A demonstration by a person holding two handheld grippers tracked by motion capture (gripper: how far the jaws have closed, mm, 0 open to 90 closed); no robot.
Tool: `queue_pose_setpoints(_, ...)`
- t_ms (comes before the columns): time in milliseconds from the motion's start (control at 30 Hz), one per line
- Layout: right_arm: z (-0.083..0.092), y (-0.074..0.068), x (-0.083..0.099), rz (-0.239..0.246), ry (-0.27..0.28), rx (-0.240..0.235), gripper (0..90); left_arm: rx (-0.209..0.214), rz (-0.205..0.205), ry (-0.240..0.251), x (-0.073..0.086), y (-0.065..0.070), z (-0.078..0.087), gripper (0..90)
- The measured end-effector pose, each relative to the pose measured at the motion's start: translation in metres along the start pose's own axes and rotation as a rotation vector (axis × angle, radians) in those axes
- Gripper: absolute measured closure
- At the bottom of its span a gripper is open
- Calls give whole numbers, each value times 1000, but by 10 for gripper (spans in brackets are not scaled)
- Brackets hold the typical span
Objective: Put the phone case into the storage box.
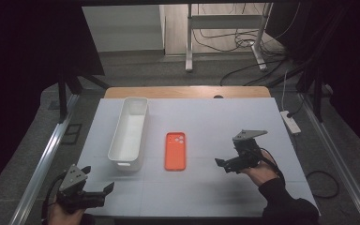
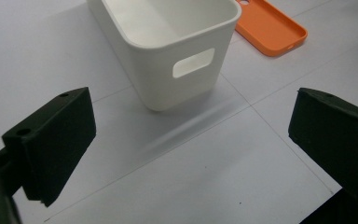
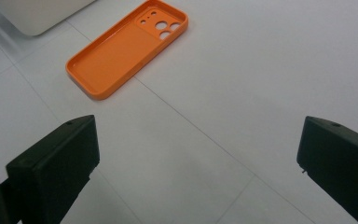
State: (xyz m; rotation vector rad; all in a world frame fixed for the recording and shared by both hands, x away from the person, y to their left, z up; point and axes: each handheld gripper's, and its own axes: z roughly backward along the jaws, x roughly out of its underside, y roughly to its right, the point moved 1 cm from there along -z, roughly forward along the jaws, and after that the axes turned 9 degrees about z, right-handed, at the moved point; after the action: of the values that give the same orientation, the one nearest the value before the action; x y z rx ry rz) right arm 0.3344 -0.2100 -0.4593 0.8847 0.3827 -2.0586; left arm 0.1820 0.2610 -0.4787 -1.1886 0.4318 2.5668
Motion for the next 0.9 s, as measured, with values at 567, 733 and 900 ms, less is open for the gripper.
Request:
queue_pose_setpoints(567, -24, -7, -15, 22, -22, -42, 0, 4, 2, 4, 0, -1, 0, 16)
queue_pose_setpoints(733, -31, -8, -20, 20, -26, -58, 0, 5, 2, 4, 0, -1, 0, 16)
queue_pose_setpoints(900, -37, -9, -24, 17, -35, -60, 0, 6, 3, 5, 0, -1, 0, 16)
